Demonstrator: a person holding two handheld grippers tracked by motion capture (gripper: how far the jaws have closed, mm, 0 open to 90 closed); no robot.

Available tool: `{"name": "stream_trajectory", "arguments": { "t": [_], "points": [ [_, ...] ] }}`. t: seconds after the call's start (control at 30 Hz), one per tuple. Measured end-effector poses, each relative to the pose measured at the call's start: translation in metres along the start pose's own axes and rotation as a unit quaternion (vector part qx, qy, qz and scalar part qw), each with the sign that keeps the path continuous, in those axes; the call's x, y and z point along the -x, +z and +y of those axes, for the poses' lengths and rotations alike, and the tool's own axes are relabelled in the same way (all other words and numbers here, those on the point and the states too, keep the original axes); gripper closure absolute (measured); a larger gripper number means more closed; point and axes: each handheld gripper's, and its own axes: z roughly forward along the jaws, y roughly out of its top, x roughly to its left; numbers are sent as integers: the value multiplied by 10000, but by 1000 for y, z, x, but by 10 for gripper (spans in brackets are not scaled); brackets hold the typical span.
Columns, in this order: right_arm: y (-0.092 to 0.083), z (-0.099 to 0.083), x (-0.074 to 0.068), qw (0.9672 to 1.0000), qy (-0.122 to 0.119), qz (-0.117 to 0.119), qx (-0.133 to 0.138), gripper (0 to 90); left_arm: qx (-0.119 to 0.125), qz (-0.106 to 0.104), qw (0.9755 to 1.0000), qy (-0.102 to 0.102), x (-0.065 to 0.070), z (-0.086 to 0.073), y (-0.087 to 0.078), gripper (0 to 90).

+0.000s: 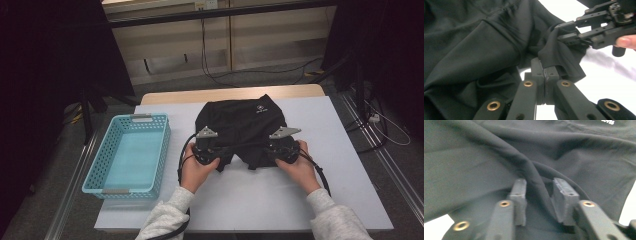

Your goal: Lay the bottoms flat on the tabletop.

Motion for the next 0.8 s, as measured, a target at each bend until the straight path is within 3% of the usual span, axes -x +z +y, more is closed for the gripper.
{"name": "stream_trajectory", "arguments": {
  "t": [0.13,0.43,0.57,0.7,0.8],
  "points": [
    [-16,0,3,9994,278,11,215,451,19,-11,10000,10,1,0,-1,896],
    [-49,-11,6,9966,615,43,543,299,-77,-8,9999,84,4,0,3,895],
    [-56,-14,1,9968,496,34,629,260,-64,6,9999,82,3,1,3,895],
    [-61,-16,-6,9964,374,251,713,361,-61,27,9999,90,2,0,3,895],
    [-60,-19,-13,9964,355,368,676,485,-81,26,9999,97,2,1,2,895]
  ]
}}
